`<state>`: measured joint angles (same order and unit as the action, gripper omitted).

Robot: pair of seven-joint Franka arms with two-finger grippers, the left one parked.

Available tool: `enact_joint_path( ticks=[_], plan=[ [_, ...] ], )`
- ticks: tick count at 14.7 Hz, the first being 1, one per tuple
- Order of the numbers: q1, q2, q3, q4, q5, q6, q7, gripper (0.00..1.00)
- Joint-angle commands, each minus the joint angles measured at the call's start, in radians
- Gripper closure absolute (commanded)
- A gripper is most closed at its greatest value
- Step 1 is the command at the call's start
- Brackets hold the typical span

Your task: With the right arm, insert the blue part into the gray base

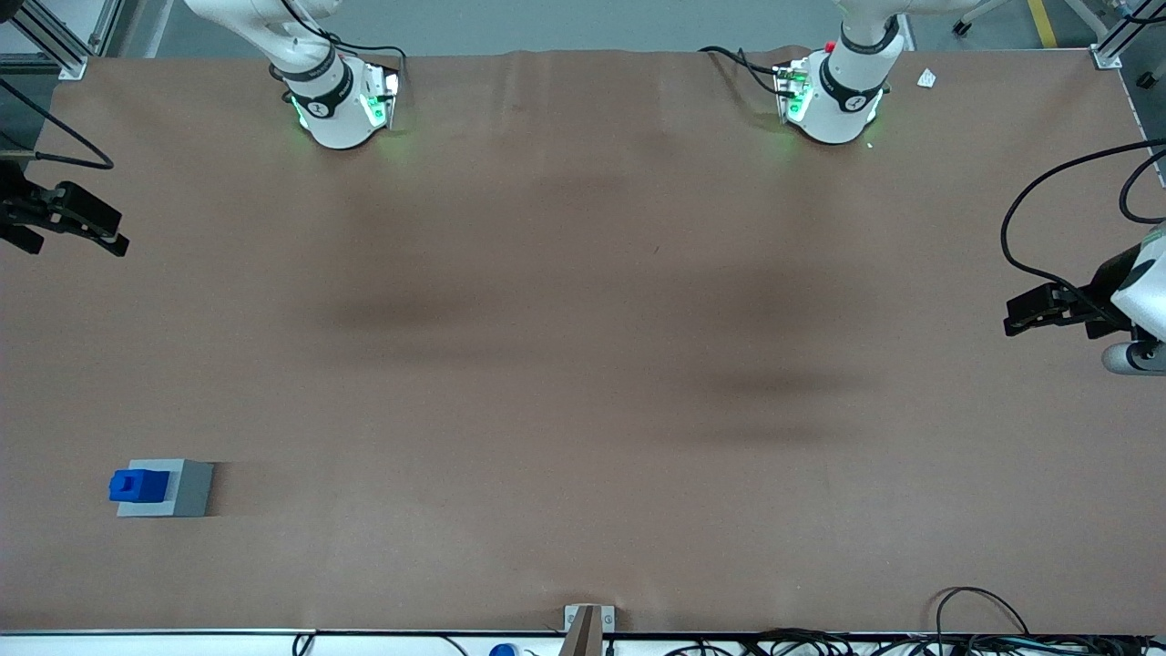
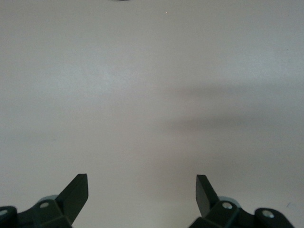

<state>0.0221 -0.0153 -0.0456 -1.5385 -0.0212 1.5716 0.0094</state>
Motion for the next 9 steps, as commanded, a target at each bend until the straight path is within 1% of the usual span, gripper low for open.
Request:
enact_joint_path(
  ticks=[1, 7, 9],
  plan=[
    [0.013, -0.017, -0.002, -0.006, -0.011, -0.010, 0.010, 0.00],
    [0.004, -0.015, -0.005, -0.006, -0.011, -0.005, 0.004, 0.00],
    [0.012, -0.011, -0.005, -0.006, -0.022, 0.002, 0.000, 0.00]
  ],
)
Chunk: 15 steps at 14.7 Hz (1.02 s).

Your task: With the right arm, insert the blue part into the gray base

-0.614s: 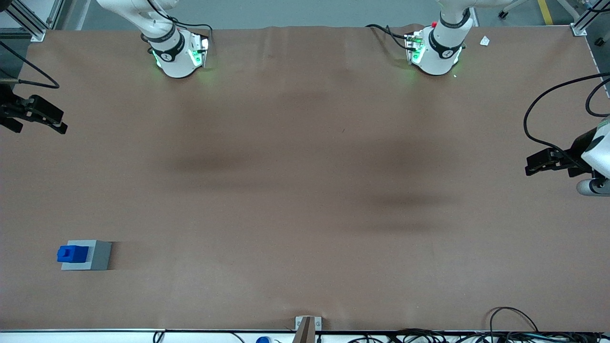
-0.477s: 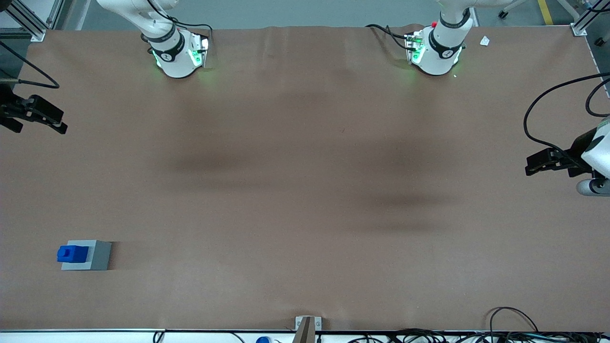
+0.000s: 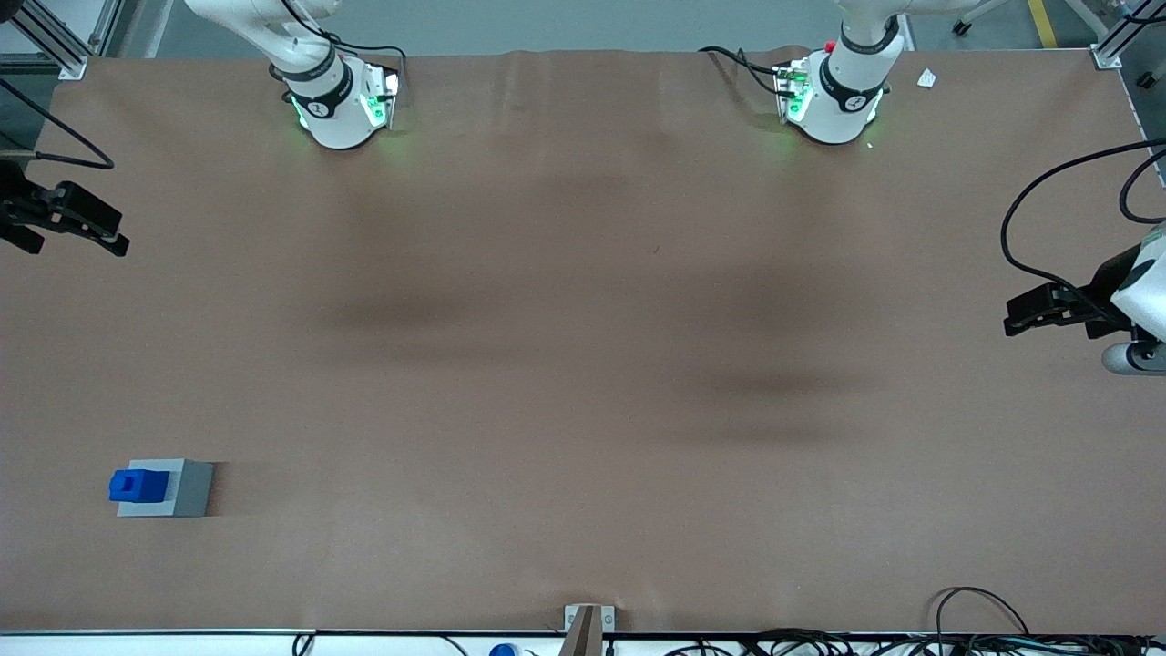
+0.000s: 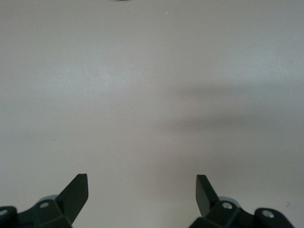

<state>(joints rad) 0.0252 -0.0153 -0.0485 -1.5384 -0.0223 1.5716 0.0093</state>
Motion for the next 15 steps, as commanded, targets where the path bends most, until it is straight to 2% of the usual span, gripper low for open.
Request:
enact_joint_path(
  ticks=[1, 4, 7, 9, 12, 15],
  plan=[
    [0.010, -0.009, -0.002, -0.006, -0.025, 0.004, 0.000, 0.00],
    [-0.002, 0.006, -0.002, 0.000, -0.031, 0.030, 0.000, 0.00],
    [-0.025, 0.109, -0.007, 0.144, -0.031, 0.016, 0.000, 0.00],
    [-0.066, 0.162, -0.005, 0.178, -0.024, 0.027, -0.006, 0.00],
    [-0.080, 0.248, -0.005, 0.227, -0.025, 0.033, -0.022, 0.00],
    [-0.097, 0.369, -0.005, 0.261, -0.021, 0.141, -0.055, 0.00]
  ],
)
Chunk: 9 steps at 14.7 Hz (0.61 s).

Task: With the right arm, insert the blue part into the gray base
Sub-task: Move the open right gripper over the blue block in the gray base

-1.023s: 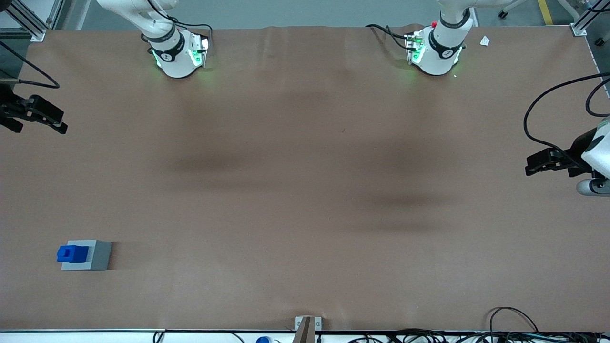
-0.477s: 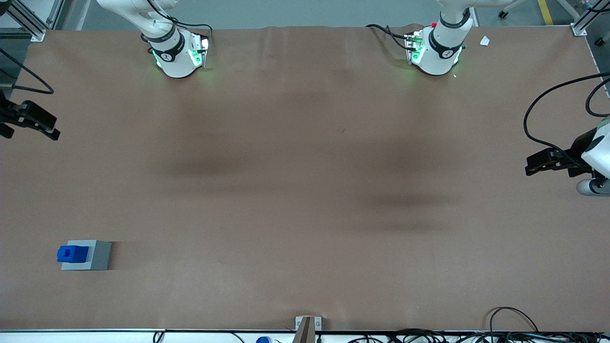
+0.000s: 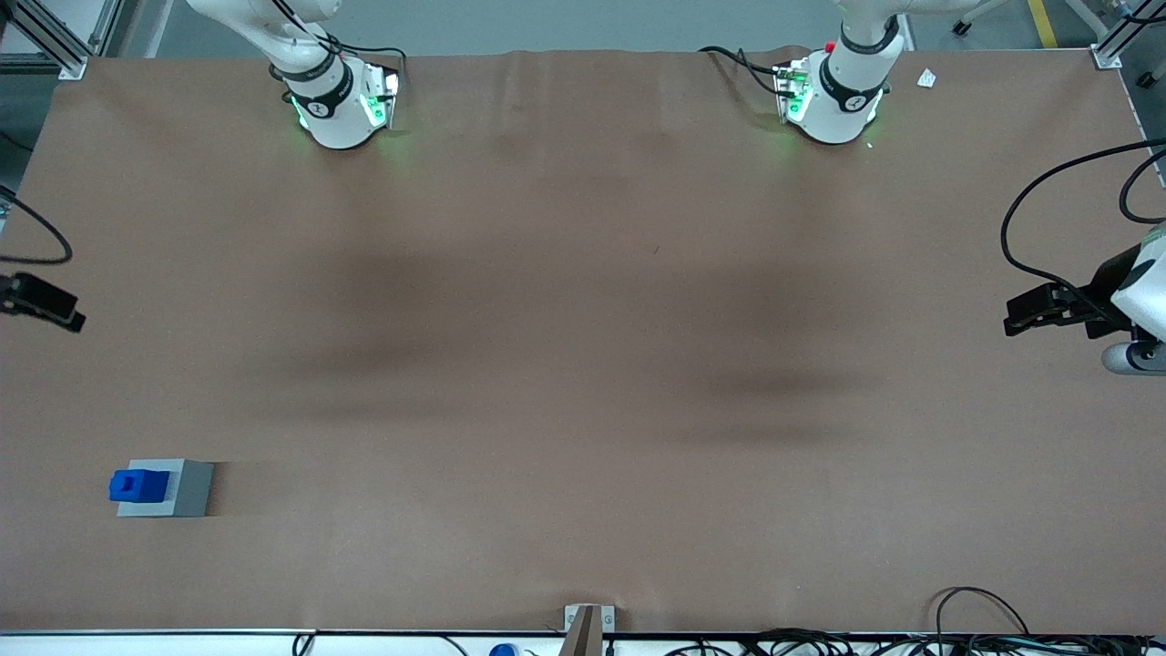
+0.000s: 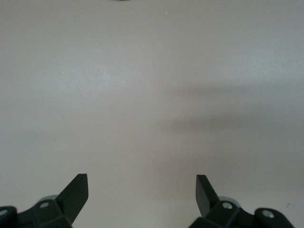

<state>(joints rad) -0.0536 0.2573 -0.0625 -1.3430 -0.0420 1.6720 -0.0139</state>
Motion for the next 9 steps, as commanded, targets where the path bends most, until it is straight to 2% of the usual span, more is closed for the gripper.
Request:
enact_joint_path(
  ticks=[1, 4, 7, 9],
  plan=[
    [-0.031, 0.138, 0.010, 0.067, 0.010, 0.096, -0.066, 0.00],
    [-0.072, 0.247, 0.012, 0.070, 0.065, 0.215, -0.136, 0.00],
    [-0.109, 0.342, 0.015, 0.135, 0.108, 0.224, -0.147, 0.00],
    [-0.117, 0.394, 0.012, 0.188, 0.105, 0.216, -0.184, 0.00]
  ],
)
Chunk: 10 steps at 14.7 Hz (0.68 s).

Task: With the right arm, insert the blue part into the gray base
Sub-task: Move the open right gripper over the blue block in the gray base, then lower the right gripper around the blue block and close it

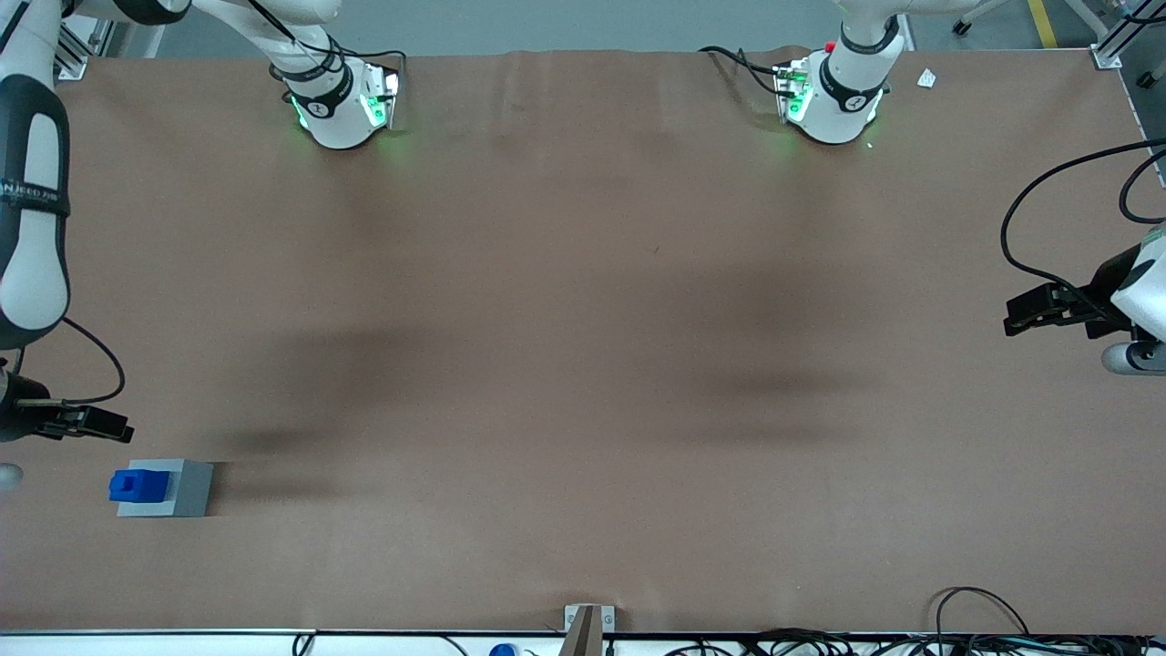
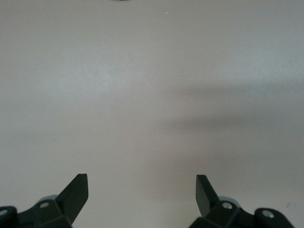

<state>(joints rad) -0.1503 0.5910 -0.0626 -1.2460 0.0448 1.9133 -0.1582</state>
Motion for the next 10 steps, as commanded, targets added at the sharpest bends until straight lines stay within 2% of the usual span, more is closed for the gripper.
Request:
enact_joint_path(
  ticks=[1, 10],
  plan=[
    [-0.023, 0.087, 0.012, 0.111, 0.018, -0.022, -0.055, 0.00],
    [-0.049, 0.260, 0.007, 0.235, 0.004, 0.029, -0.112, 0.00]
  ],
)
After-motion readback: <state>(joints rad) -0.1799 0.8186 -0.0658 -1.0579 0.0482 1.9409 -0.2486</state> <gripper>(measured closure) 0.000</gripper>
